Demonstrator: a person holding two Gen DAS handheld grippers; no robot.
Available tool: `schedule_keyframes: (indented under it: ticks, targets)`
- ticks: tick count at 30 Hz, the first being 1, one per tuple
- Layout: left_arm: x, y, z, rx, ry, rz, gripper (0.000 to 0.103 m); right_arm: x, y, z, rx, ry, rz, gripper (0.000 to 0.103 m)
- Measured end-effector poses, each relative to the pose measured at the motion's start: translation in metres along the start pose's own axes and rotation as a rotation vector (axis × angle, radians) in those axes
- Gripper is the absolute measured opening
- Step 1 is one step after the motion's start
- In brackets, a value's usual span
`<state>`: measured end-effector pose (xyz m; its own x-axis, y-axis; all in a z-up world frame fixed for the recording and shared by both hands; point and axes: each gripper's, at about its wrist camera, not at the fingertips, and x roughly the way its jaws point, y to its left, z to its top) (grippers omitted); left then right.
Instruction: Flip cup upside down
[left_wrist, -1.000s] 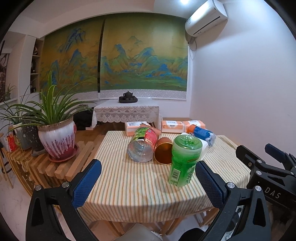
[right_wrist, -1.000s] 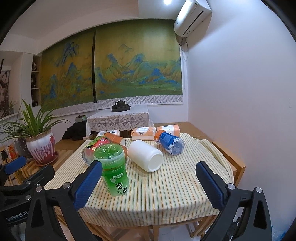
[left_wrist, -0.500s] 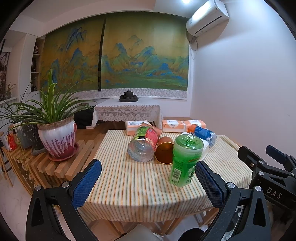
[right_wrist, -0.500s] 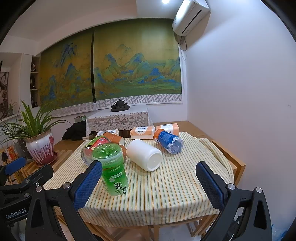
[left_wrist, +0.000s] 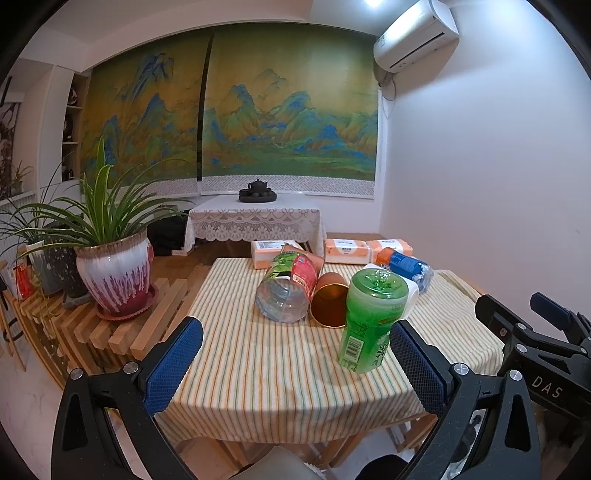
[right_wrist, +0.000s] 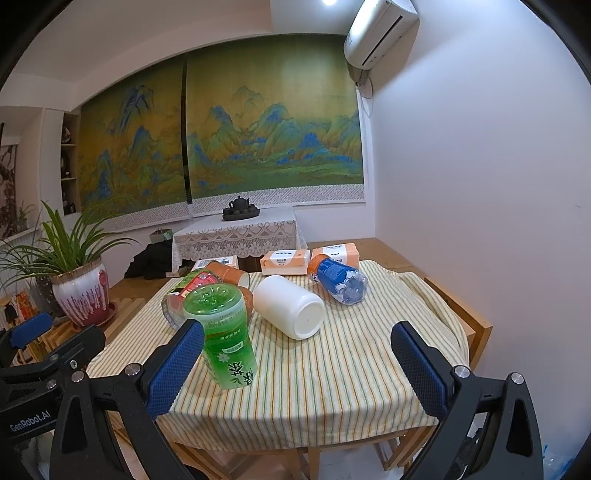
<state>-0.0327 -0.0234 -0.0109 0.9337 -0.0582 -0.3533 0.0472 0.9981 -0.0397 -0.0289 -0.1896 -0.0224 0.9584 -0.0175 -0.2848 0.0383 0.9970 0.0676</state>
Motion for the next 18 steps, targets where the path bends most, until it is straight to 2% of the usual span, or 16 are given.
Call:
schedule_keyframes:
  ticks: [18]
  targets:
    - [0.0007, -0.0002, 0.0002, 0.003, 0.000, -0.002, 0.103, 0.0017, 0.0004, -0.0016, 0.009, 0.004, 0.001, 0.100]
